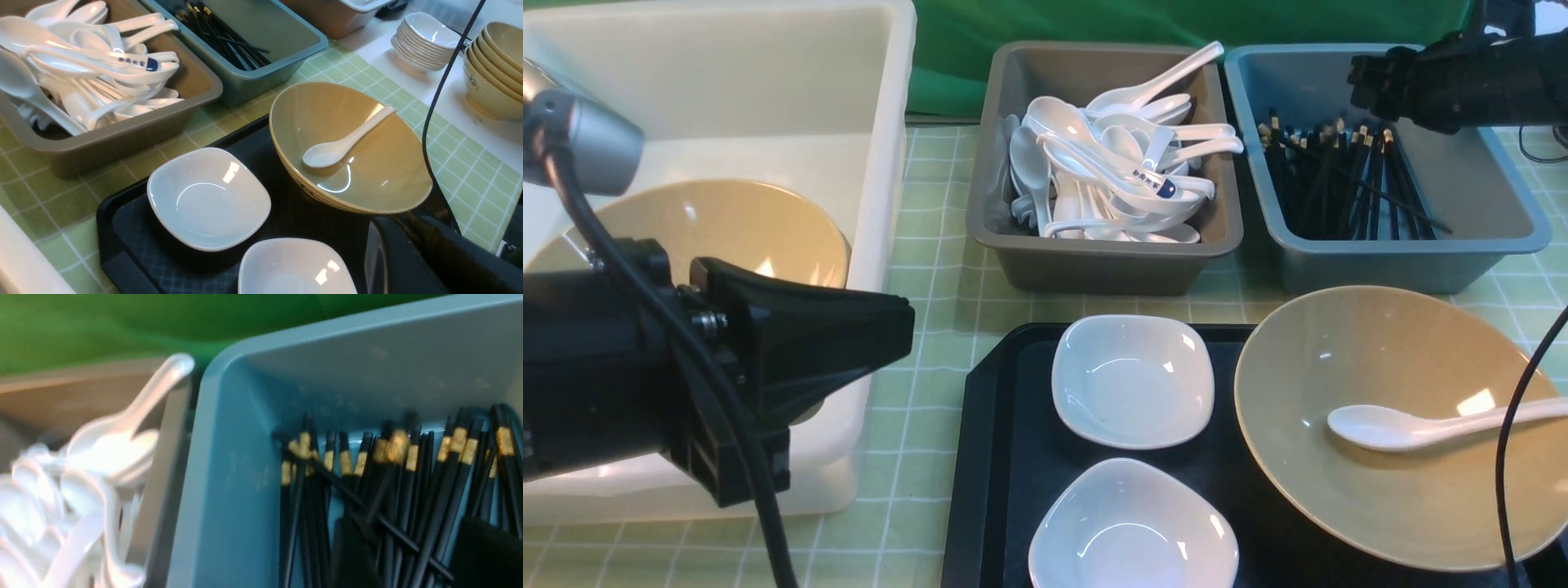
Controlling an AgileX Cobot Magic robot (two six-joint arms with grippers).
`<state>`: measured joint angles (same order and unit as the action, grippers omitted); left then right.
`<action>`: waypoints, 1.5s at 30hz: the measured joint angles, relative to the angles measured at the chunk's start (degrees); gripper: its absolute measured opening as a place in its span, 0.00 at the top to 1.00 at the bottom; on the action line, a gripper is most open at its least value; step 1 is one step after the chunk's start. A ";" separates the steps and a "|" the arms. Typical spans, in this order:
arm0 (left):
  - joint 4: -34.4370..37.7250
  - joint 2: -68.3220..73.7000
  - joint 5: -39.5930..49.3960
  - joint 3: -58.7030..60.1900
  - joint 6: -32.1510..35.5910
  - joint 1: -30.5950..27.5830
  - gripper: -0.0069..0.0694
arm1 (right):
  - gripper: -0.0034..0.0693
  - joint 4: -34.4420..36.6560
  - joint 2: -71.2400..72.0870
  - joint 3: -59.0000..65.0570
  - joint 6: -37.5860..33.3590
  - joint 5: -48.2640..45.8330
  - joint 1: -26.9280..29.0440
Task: On green table put chopsticks spoon bowls plates into blue grey white boxes.
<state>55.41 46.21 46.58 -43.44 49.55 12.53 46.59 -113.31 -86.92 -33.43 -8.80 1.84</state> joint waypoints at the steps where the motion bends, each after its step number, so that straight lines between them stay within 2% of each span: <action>1: 0.01 0.00 0.09 0.00 0.00 0.00 0.91 | 0.43 0.00 0.00 0.00 -0.81 -0.20 0.00; 2: 0.52 0.00 0.09 0.00 -0.22 0.00 0.91 | 0.39 -0.31 1.60 0.00 -4.89 -2.75 0.00; 5: 1.27 0.00 0.09 0.00 -0.62 0.00 0.91 | 0.37 -0.34 4.68 0.00 -12.10 -7.91 0.20; 9: 1.76 0.00 0.04 0.00 -0.74 0.00 0.91 | 0.35 -2.33 12.82 0.00 -30.98 -26.27 0.49; 12: 1.52 0.00 -0.28 0.00 -0.58 0.00 0.91 | 0.35 -7.32 18.12 -0.06 -41.98 -41.44 0.49; 15: 1.33 0.00 -1.34 0.00 0.63 0.00 0.91 | 0.35 -14.93 20.29 -0.06 -47.22 -53.71 0.44; 18: 1.27 0.00 -2.13 0.00 1.20 0.00 0.91 | 0.35 -21.52 20.46 0.06 -47.60 -58.06 0.11; 20: 1.22 0.00 -2.96 0.00 1.80 0.00 0.91 | 0.35 -30.55 19.60 1.37 -45.62 -58.07 -1.49; 21: 1.22 0.00 -2.96 0.00 1.82 0.00 0.91 | 0.35 -31.23 19.60 1.37 -45.46 -58.01 -1.66; 22: 1.21 0.00 -2.96 0.00 2.01 0.00 0.91 | 0.35 -36.60 18.95 3.22 -43.45 -57.75 -3.66; 27: 1.16 0.00 -2.96 0.00 2.06 0.00 0.91 | 0.35 -43.96 17.90 7.43 -40.19 -56.10 -9.36; 29: 1.16 0.00 -2.96 0.00 2.06 0.00 0.91 | 0.35 -45.86 17.34 9.46 -38.52 -55.38 -12.09; 32: 0.46 0.00 -2.96 0.00 2.25 0.00 0.91 | 0.35 -46.90 16.13 11.39 -37.19 -55.05 -13.29; 39: -2.37 0.00 -2.96 0.00 2.27 0.00 0.91 | 0.35 -51.08 11.78 12.61 -35.27 -55.11 -13.29; 45: -2.76 0.00 -2.96 0.00 2.27 0.00 0.91 | 0.35 -51.64 6.73 12.61 -34.45 -55.16 -13.29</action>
<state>52.65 46.21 43.61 -43.44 51.81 12.53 -5.05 -106.58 -74.31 -67.88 -63.97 -11.45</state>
